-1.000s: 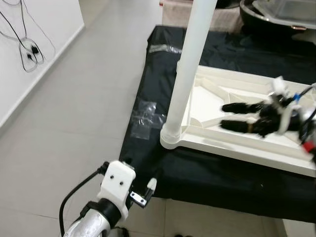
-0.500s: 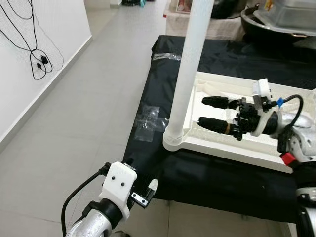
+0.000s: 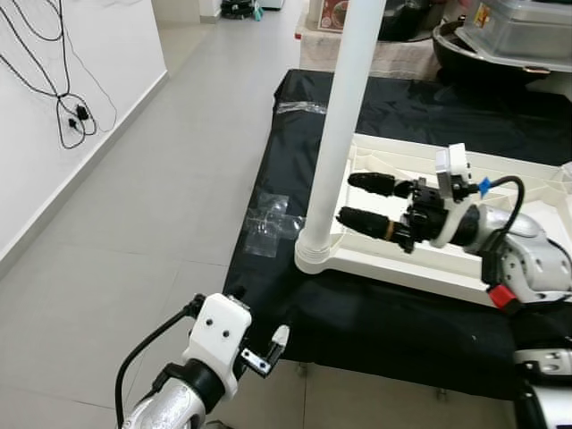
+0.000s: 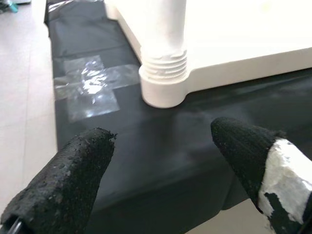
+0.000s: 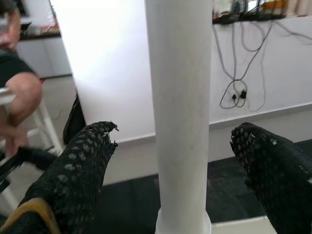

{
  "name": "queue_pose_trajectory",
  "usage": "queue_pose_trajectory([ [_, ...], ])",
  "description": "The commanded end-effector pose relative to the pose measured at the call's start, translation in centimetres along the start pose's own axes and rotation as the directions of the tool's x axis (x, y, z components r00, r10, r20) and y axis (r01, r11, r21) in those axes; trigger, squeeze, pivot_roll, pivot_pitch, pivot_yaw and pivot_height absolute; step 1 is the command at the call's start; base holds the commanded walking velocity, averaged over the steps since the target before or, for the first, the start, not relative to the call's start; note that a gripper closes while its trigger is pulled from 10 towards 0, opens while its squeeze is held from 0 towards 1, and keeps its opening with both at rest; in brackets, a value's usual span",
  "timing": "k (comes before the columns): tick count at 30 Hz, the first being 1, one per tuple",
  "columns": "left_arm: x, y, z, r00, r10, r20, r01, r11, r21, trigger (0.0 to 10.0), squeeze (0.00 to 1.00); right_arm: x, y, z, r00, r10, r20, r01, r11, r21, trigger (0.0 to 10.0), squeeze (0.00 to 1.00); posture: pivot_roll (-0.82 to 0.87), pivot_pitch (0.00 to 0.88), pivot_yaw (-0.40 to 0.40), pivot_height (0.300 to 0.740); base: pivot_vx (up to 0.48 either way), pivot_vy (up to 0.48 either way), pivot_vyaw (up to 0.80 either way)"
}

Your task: Building children table

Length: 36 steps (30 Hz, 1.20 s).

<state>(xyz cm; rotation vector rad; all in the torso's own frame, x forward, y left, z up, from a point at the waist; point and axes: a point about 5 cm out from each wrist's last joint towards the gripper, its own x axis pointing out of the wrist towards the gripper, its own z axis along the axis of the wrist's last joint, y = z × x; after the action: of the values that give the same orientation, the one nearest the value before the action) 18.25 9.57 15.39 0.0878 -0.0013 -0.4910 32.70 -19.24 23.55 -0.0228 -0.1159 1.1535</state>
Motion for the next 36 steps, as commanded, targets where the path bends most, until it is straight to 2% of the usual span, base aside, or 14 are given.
queue_pose_trajectory([
  [1,0.0,-0.3,0.0,1.0,-0.003,0.007,0.003,1.0,0.001,10.0,0.0,0.6,0.3,-0.6,1.0,-0.003,-0.018,0.004,1.0,0.003,10.0,0.0,0.13,0.122,-0.046,0.74,0.0,0.0,0.0],
  [21,0.1,-0.4,0.0,1.0,0.0,0.01,0.0,1.0,-0.005,10.0,0.0,2.5,0.3,-1.1,0.998,-0.063,-0.009,0.063,0.998,-0.003,10.0,0.0,0.13,0.132,-0.049,0.74,0.0,0.0,0.0],
  [23,0.1,-0.5,0.0,1.0,0.0,0.009,0.0,1.0,-0.007,10.0,0.0,3.1,0.2,-1.0,0.998,-0.068,0.001,0.068,0.998,-0.013,10.0,0.0,0.13,0.134,-0.05,0.74,0.0,0.0,0.0],
  [36,0.1,-0.5,0.0,1.0,0.004,0.009,-0.004,1.0,-0.007,10.0,0.0,4.6,0.5,-0.5,0.998,-0.044,0.034,0.045,0.999,-0.025,10.0,0.0,0.13,0.137,-0.051,0.74,0.0,0.0,0.0],
])
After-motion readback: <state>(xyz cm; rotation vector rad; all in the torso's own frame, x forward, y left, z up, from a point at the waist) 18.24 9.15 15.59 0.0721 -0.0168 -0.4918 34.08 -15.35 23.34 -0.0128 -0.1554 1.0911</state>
